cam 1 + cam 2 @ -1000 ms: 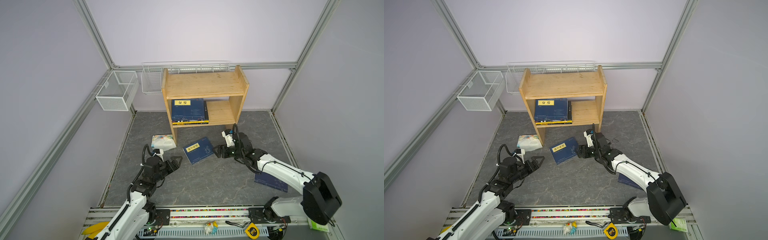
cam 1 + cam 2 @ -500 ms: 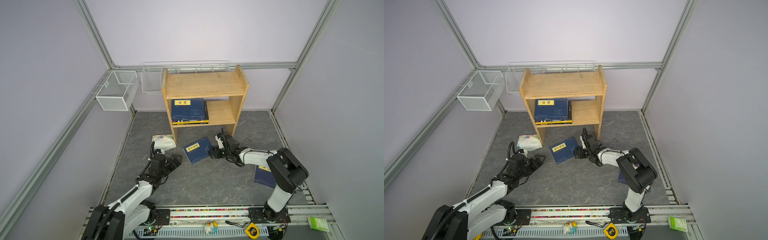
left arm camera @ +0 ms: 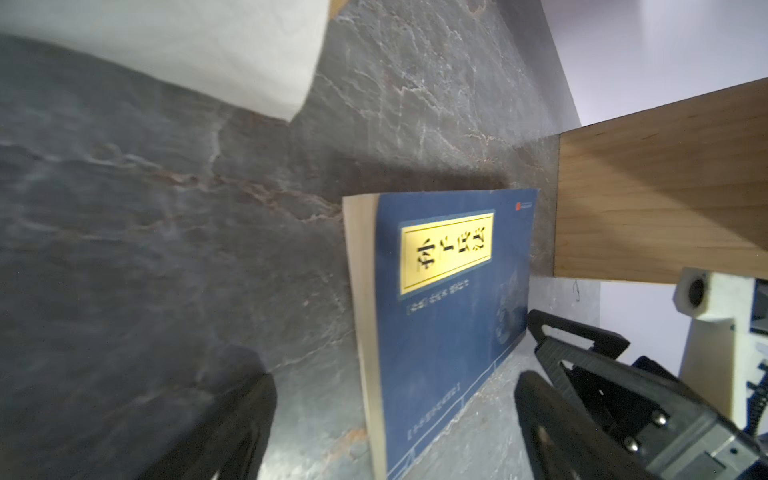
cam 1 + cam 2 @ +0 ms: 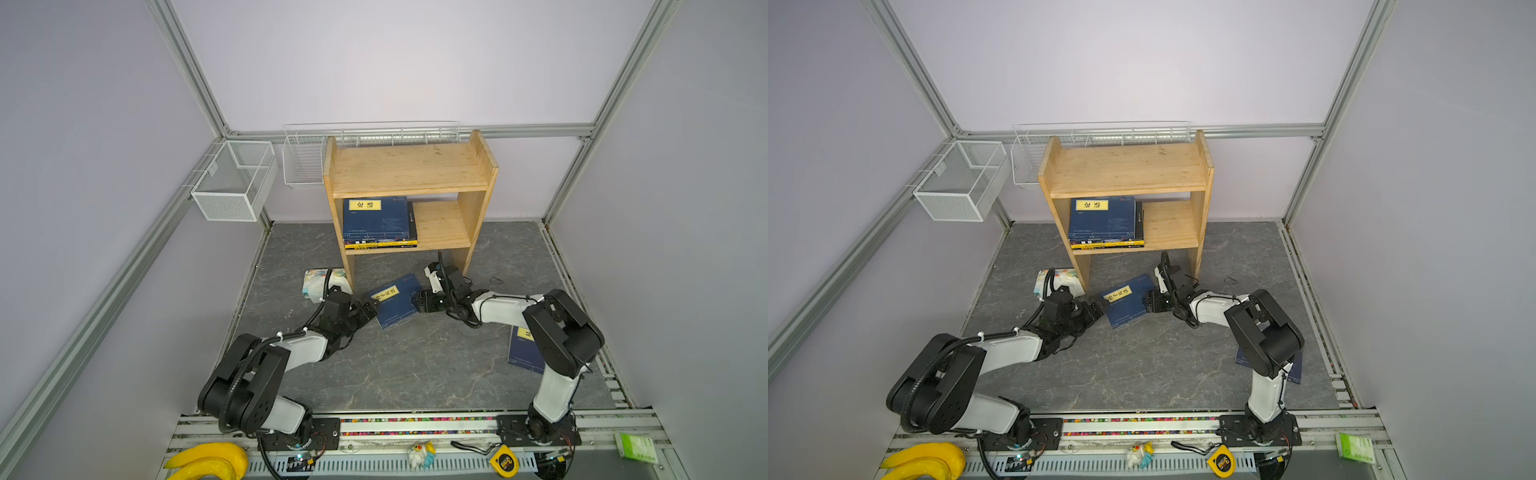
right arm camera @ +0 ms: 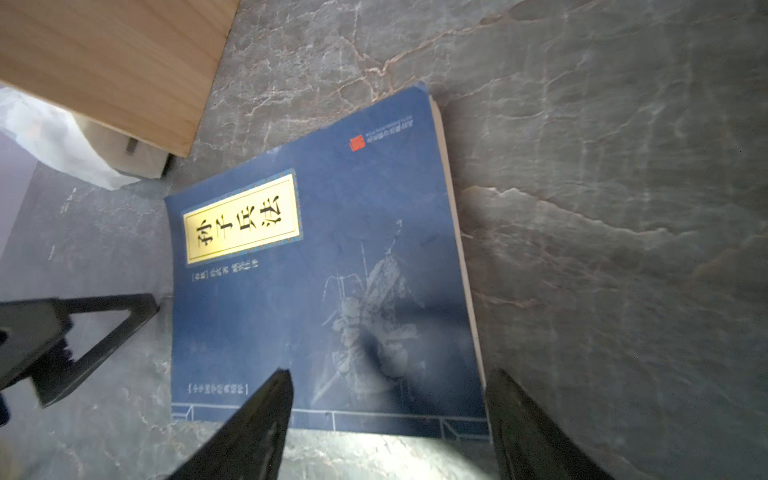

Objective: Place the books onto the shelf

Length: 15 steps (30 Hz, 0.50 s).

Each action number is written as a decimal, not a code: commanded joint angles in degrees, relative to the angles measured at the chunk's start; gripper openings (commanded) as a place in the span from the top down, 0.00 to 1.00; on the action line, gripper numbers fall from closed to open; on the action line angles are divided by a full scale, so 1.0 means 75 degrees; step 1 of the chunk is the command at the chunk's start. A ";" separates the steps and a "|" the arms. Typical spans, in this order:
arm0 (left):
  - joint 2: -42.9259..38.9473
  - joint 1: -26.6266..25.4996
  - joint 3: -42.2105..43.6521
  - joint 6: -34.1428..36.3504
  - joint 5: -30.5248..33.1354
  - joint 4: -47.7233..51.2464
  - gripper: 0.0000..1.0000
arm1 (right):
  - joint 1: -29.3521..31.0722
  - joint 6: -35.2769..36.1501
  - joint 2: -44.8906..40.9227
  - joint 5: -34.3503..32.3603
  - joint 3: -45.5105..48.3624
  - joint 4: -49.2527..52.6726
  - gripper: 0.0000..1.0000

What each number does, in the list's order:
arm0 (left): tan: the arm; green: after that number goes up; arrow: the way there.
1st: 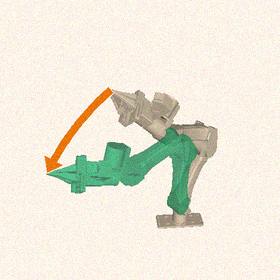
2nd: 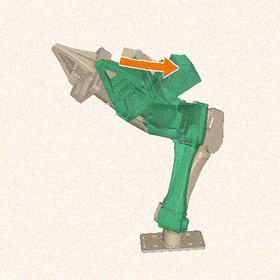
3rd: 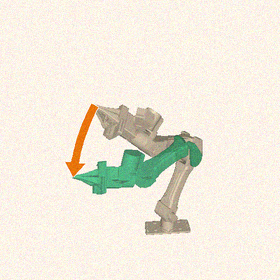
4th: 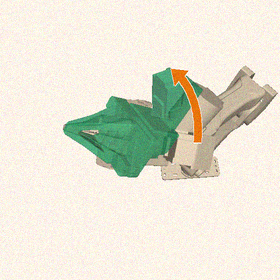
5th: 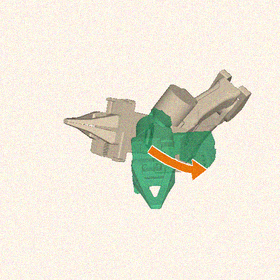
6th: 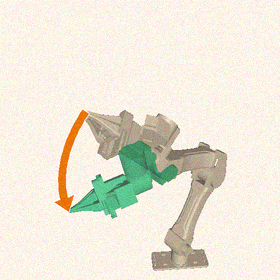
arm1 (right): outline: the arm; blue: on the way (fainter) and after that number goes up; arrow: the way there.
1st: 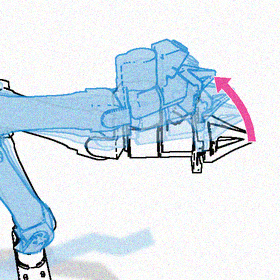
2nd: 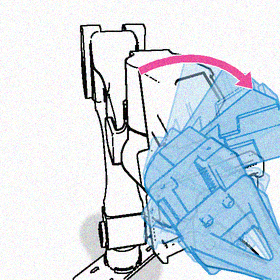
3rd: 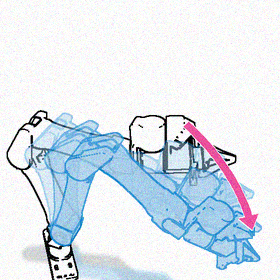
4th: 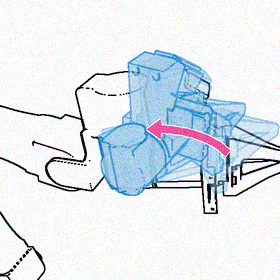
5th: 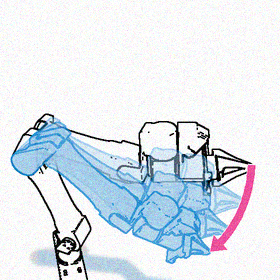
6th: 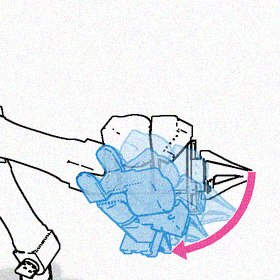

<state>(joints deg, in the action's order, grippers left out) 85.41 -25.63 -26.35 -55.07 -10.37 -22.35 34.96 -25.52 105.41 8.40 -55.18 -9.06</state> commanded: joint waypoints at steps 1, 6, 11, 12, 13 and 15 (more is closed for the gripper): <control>0.0627 -0.0069 0.0056 -0.0427 -0.0056 -0.0198 0.10 | 0.0084 -0.0331 0.0098 0.0864 0.0070 -0.0334 0.29; 0.1197 -0.0067 0.0102 -0.0553 -0.0288 -0.0891 0.13 | 0.0090 -0.0798 -0.0259 0.1394 0.0388 -0.0807 0.39; 0.1350 -0.0071 0.0159 -0.0379 -0.0447 -0.1354 0.20 | 0.0088 -0.0811 -0.0463 0.1559 0.0385 -0.0672 0.42; 0.1327 -0.0066 0.0180 -0.0321 -0.0483 -0.1461 0.21 | 0.0087 -0.0794 -0.0434 0.1526 0.0374 -0.0634 0.42; 0.1295 -0.0071 0.0196 -0.0278 -0.0499 -0.1539 0.22 | 0.0090 -0.0781 -0.0395 0.1465 0.0361 -0.0600 0.43; 0.1205 -0.0068 0.0237 -0.0163 -0.0590 -0.1717 0.25 | 0.0088 -0.0810 -0.0255 0.1424 0.0351 -0.0597 0.45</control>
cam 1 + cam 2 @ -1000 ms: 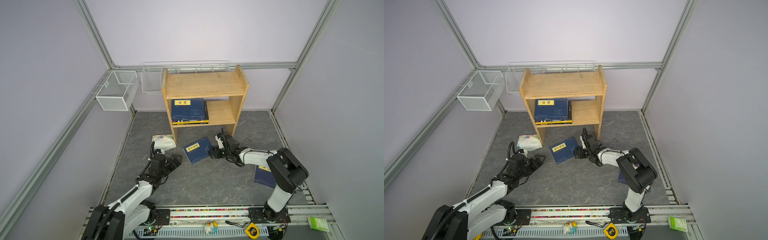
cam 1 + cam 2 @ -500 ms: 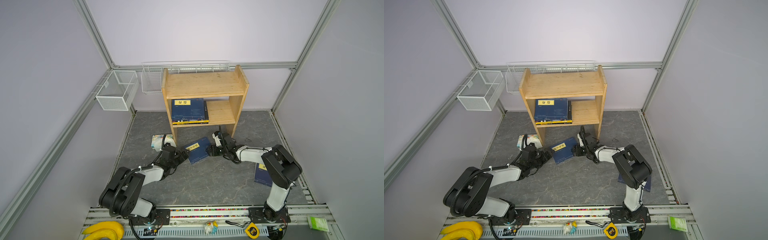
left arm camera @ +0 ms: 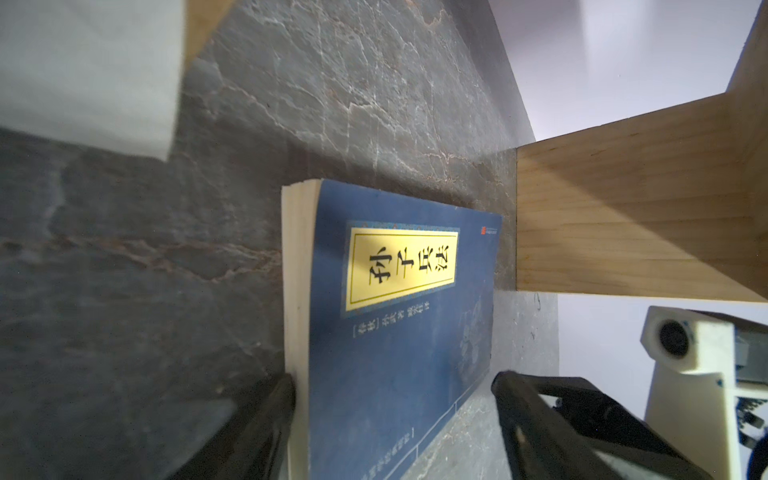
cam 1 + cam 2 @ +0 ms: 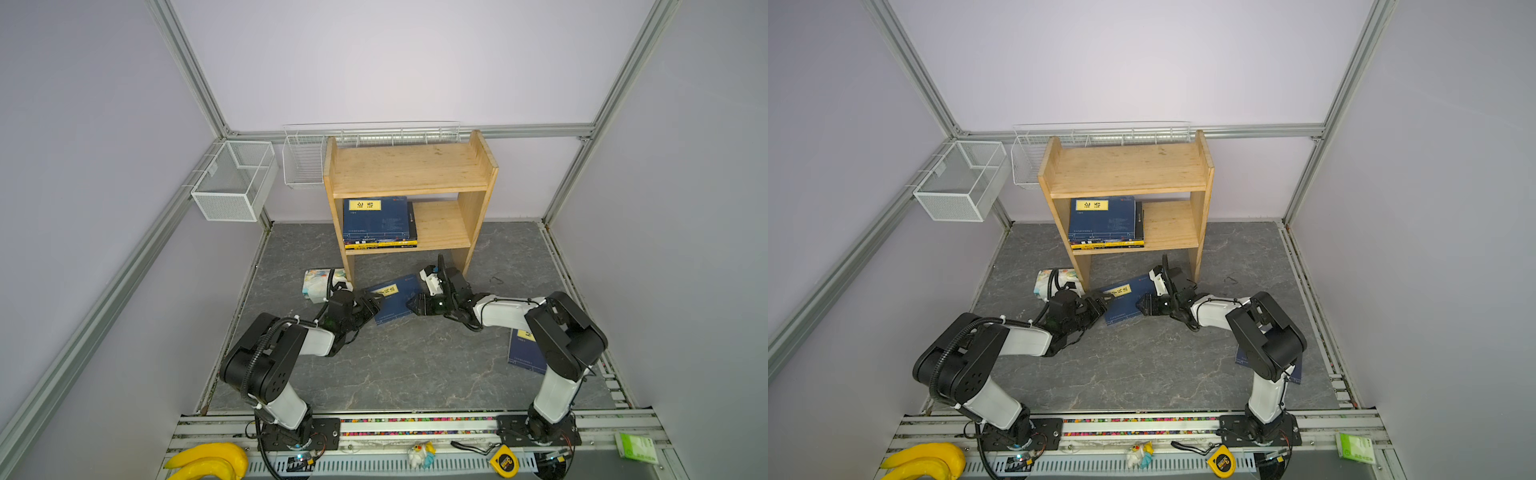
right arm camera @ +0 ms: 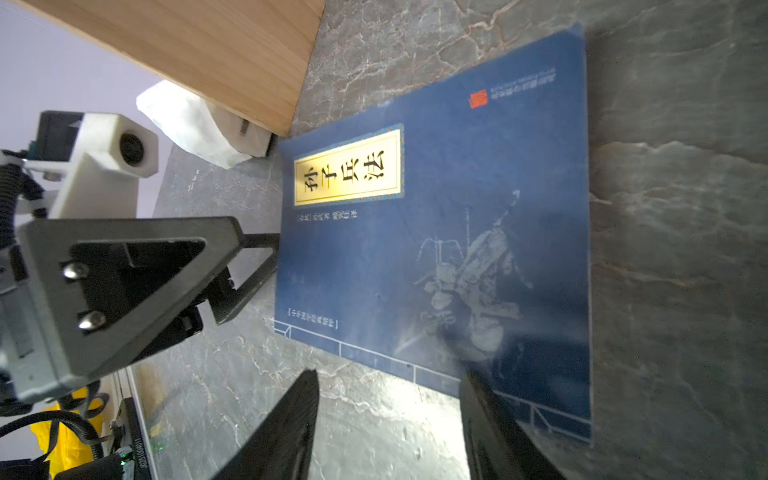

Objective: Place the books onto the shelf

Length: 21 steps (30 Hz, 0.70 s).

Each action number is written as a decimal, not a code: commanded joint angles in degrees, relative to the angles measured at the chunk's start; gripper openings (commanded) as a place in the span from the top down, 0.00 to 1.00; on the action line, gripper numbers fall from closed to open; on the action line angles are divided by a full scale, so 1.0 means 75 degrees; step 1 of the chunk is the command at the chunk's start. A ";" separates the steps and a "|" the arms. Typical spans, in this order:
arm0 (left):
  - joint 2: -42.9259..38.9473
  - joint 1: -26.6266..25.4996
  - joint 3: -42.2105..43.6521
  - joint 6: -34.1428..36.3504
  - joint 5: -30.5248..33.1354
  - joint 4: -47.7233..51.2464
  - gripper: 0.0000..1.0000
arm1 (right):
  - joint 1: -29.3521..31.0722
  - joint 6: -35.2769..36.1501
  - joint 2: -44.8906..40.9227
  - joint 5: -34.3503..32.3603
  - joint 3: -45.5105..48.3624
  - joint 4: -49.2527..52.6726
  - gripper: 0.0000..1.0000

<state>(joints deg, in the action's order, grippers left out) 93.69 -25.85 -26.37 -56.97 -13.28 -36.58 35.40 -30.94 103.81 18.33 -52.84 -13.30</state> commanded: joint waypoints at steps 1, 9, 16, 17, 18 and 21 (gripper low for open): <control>0.0037 -0.0037 0.0242 0.0141 -0.0235 0.0137 0.26 | 0.0038 -0.0108 0.0032 0.0088 0.0047 -0.0043 0.45; -0.0210 -0.0034 0.0223 0.0405 -0.0487 -0.0049 0.31 | 0.0038 -0.0142 0.0274 -0.0617 0.0096 -0.0048 0.48; -0.0371 -0.0038 -0.0023 0.0630 0.0167 0.1168 0.28 | 0.0030 0.0740 -0.0270 -0.2485 -0.0023 0.0106 0.29; -0.0400 -0.0042 -0.0046 0.0658 0.0258 0.1278 0.28 | 0.0031 0.0847 -0.0252 -0.2671 -0.0089 0.0107 0.27; -0.0427 -0.0040 -0.0078 0.0659 0.0326 0.1420 0.28 | 0.0028 0.0948 -0.0167 -0.2782 -0.0176 0.0125 0.26; -0.0457 -0.0038 -0.0180 0.0734 0.0445 0.1642 0.27 | -0.0011 0.1124 0.0303 -0.2819 -0.0548 0.0191 0.25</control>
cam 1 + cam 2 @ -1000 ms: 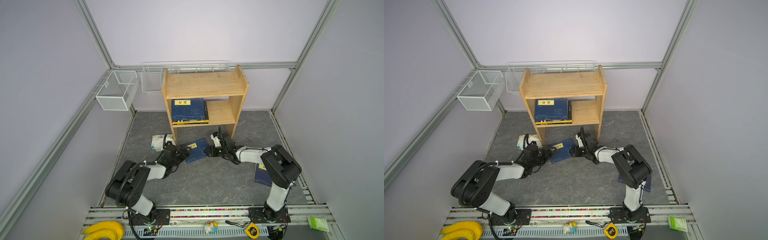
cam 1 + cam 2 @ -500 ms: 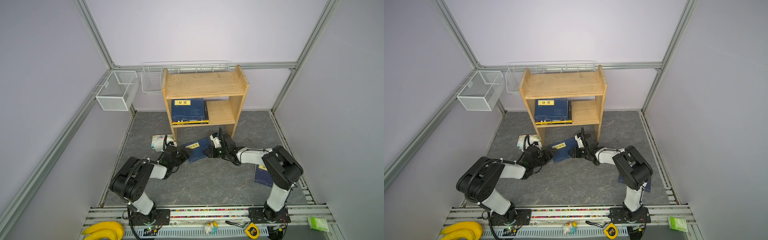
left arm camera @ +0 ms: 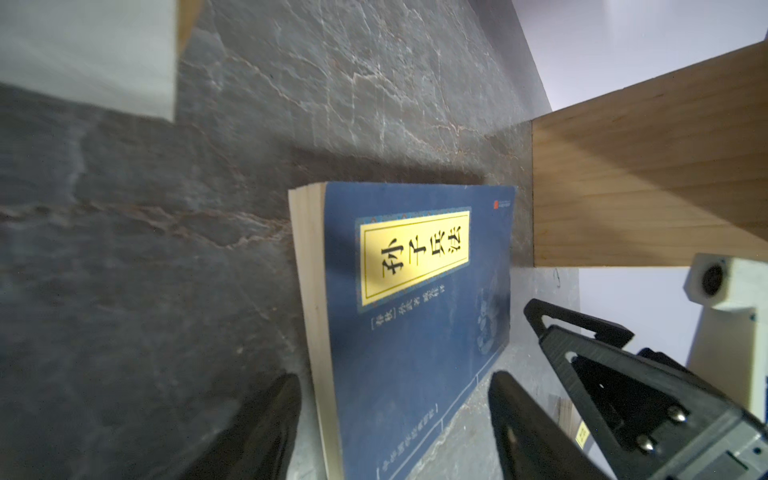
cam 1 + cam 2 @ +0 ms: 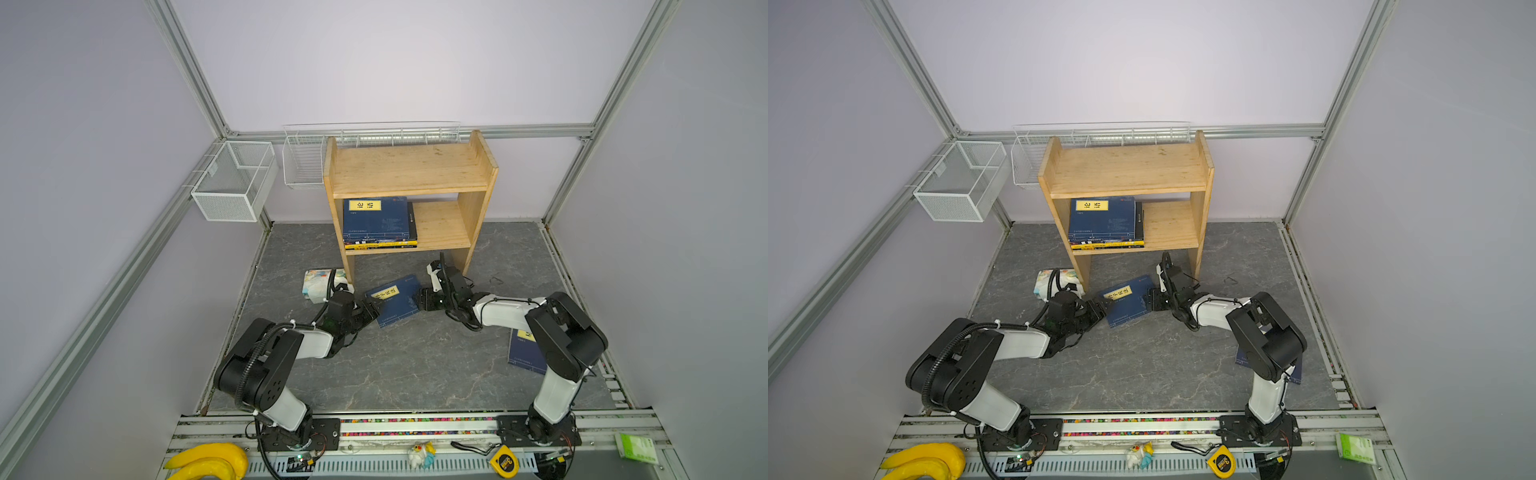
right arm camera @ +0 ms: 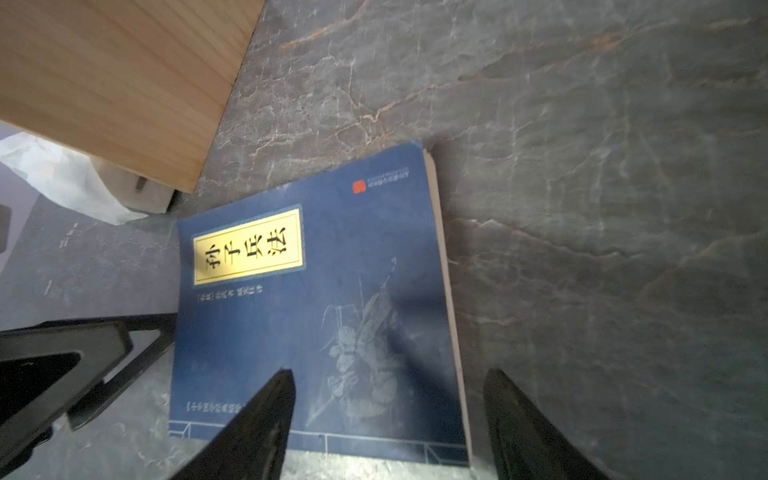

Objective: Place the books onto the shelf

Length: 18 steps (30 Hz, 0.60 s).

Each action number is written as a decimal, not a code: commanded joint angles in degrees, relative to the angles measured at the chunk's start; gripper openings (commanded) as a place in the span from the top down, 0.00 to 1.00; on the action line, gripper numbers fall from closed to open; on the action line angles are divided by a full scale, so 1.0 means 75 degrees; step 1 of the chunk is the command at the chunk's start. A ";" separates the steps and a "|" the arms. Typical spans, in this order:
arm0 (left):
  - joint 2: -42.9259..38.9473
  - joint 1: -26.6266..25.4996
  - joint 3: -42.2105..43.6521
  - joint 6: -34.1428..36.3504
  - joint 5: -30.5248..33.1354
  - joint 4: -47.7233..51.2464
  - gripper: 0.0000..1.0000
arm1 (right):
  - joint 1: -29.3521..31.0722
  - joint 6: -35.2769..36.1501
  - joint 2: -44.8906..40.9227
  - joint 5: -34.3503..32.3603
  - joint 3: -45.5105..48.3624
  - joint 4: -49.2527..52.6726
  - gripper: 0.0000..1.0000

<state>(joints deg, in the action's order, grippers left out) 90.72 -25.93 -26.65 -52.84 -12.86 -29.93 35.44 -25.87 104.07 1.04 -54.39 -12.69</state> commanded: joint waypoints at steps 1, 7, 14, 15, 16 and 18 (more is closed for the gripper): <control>-0.0060 -0.0028 -0.0179 0.0198 0.0432 0.0822 0.27 | -0.0028 0.0461 0.0417 -0.0477 -0.0413 0.0080 0.25; 0.0105 -0.0024 -0.0583 0.0441 0.0333 0.1047 0.28 | -0.0050 0.0323 0.1170 0.0205 -0.0817 -0.0012 0.28; -0.0098 -0.0038 -0.0837 0.0518 -0.0102 0.0828 0.35 | -0.0018 0.0106 0.1589 0.0926 -0.0916 -0.0033 0.35; -0.0243 -0.0036 -0.0852 0.0565 -0.0078 0.0950 0.35 | 0.0006 0.0088 0.1604 0.0929 -0.0895 -0.0027 0.36; -0.0372 -0.0046 -0.0867 0.0613 -0.0046 0.1053 0.35 | 0.0005 0.0069 0.1615 0.0928 -0.0884 -0.0027 0.37; -0.0616 -0.0056 -0.0881 0.0715 -0.0033 0.1186 0.35 | 0.0003 0.0009 0.1616 0.0938 -0.0835 -0.0060 0.38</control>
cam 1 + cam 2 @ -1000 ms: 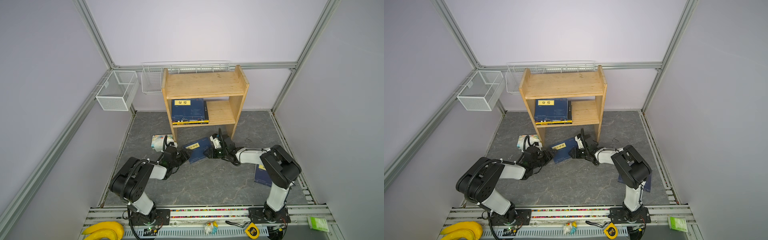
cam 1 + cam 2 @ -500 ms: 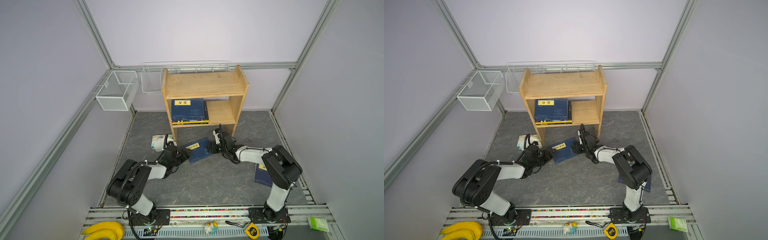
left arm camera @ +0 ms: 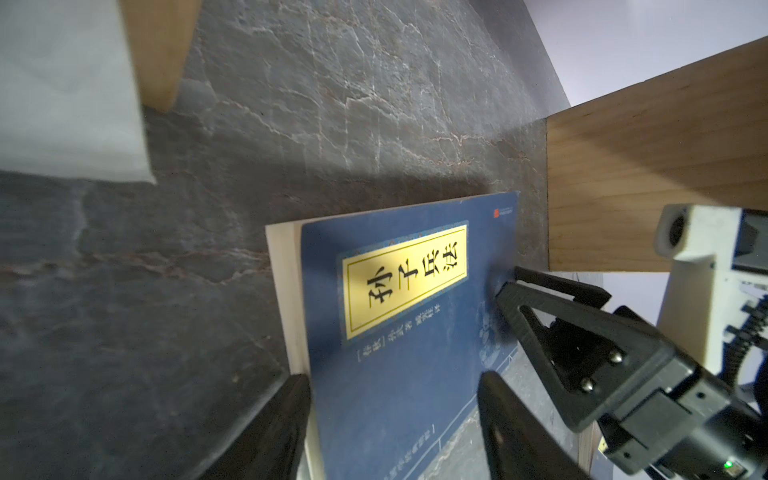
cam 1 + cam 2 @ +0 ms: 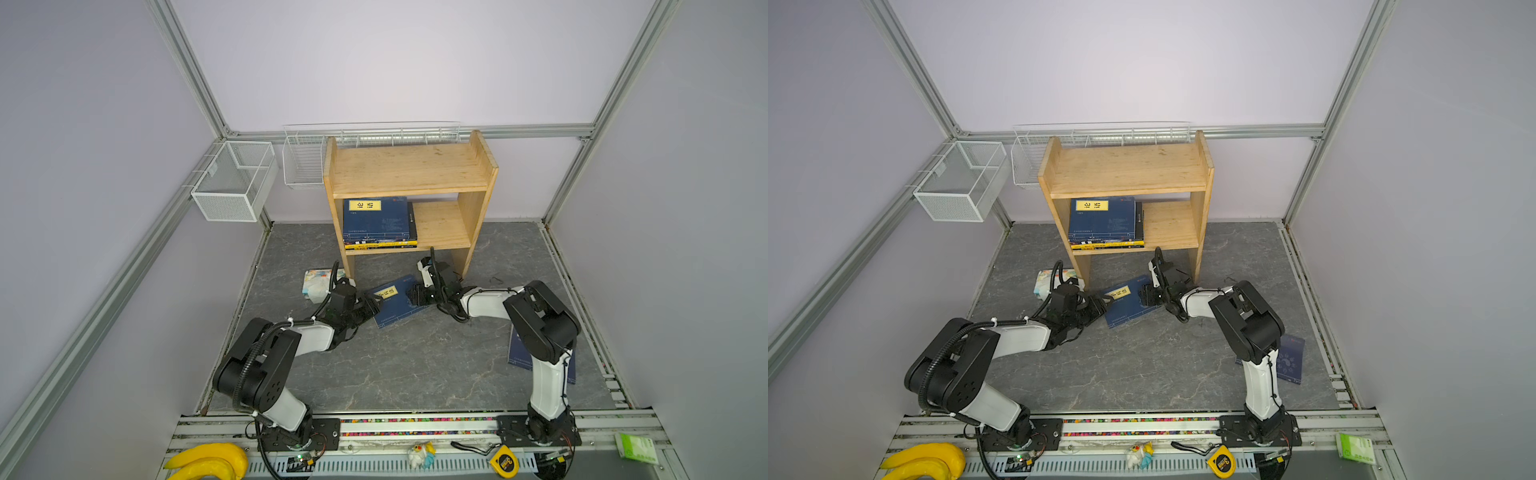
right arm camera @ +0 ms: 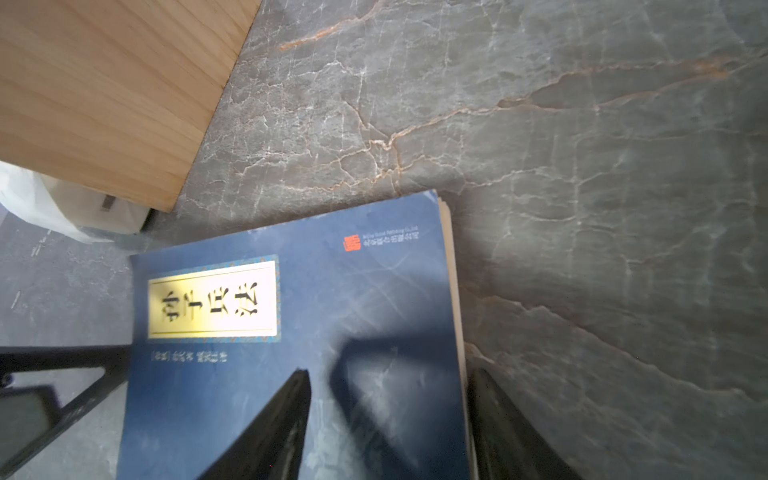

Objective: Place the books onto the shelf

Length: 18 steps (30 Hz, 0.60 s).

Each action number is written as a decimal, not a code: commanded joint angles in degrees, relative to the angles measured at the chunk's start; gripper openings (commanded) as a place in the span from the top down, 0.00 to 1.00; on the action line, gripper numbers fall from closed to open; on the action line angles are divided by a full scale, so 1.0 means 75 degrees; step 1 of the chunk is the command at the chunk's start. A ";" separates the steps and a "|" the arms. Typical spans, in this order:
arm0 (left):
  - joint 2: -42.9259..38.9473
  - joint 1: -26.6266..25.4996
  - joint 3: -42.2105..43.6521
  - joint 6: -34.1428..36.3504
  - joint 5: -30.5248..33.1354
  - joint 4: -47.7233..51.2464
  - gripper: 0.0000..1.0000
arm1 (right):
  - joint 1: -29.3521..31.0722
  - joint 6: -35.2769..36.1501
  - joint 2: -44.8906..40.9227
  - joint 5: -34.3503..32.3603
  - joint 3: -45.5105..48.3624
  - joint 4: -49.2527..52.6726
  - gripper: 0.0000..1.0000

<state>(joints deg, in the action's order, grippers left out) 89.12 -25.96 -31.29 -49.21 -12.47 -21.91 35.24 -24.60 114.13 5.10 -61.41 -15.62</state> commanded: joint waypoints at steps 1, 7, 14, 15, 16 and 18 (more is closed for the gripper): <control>-0.0480 -0.0050 -0.0297 0.0278 -0.0089 0.0201 0.35 | 0.0033 -0.0165 0.0272 0.0397 0.0113 0.0322 0.38; -0.0546 -0.0049 -0.0328 0.0351 -0.0350 0.0061 0.35 | 0.0031 -0.0215 0.0264 0.0421 0.0125 0.0329 0.40; -0.0149 -0.0061 -0.0243 0.0410 -0.0762 -0.0421 0.39 | 0.0027 -0.0154 0.0318 0.0512 0.0073 0.0421 0.41; -0.0130 -0.0058 -0.0266 0.0539 -0.0744 -0.0325 0.39 | 0.0023 -0.0141 0.0343 0.0548 0.0038 0.0441 0.41; -0.0129 -0.0061 -0.0308 0.0687 -0.0678 -0.0178 0.39 | 0.0023 -0.0119 0.0374 0.0578 0.0021 0.0475 0.41; -0.0130 -0.0077 -0.0416 0.1117 -0.0394 0.0294 0.39 | 0.0010 -0.0110 0.0416 0.0625 -0.0014 0.0511 0.41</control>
<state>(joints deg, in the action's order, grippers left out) 87.61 -25.96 -32.23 -45.17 -15.59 -21.39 35.00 -25.43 114.48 6.55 -61.60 -15.90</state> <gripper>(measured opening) 0.608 0.586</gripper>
